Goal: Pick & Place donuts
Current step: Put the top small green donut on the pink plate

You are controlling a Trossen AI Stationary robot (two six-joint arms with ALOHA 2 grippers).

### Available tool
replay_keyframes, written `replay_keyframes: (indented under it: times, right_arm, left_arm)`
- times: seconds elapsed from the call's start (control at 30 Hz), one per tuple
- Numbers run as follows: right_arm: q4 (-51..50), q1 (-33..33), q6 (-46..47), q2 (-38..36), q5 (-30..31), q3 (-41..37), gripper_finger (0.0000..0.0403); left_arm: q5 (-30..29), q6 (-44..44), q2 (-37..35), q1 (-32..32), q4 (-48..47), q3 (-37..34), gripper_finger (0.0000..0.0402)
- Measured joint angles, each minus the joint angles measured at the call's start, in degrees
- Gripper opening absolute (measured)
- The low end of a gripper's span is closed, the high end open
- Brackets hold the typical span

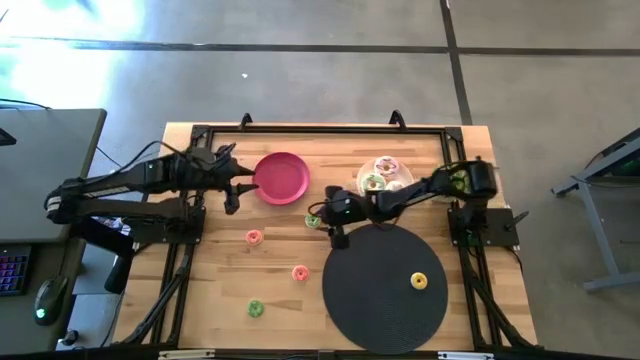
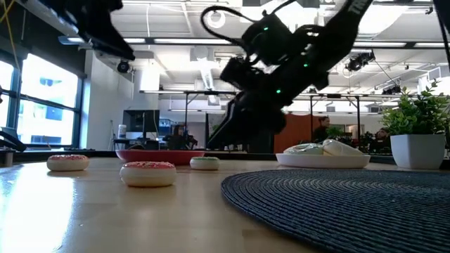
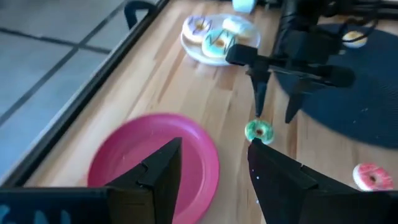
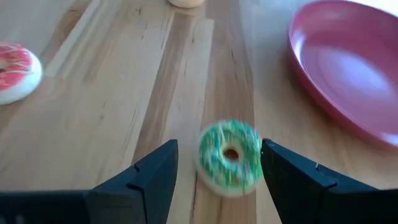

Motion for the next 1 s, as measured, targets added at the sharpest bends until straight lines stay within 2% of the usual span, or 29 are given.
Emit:
replay_keyframes:
  times: [0.2, 0.43, 0.6, 0.83, 1.0]
  right_arm:
    - [-2.46, -1.19, -0.82, 6.19, 1.27, 5.44, 0.0218]
    - [-3.51, -2.39, -0.18, 8.16, 1.54, 6.97, 0.0206]
    - [-3.22, -2.56, -0.20, 7.89, 1.73, 6.93, 0.0160]
    - [-2.21, -2.56, -0.68, 7.77, 3.54, 6.86, 0.0076]
    - [7.10, -2.59, -6.46, 7.73, 7.05, 6.83, 0.0018]
  left_arm:
    - [-4.26, -1.14, -0.51, 0.00, -0.07, -4.79, 0.0174]
    - [-4.61, -0.83, -0.43, 0.00, 0.03, -6.33, 0.0174]
    - [-4.59, -0.72, -0.43, 0.00, 0.08, -6.33, 0.0174]
    - [-4.54, -0.72, -0.43, 0.00, 0.06, -6.33, 0.0174]
    - [-4.50, -0.72, -0.43, 0.00, 0.06, -6.33, 0.0174]
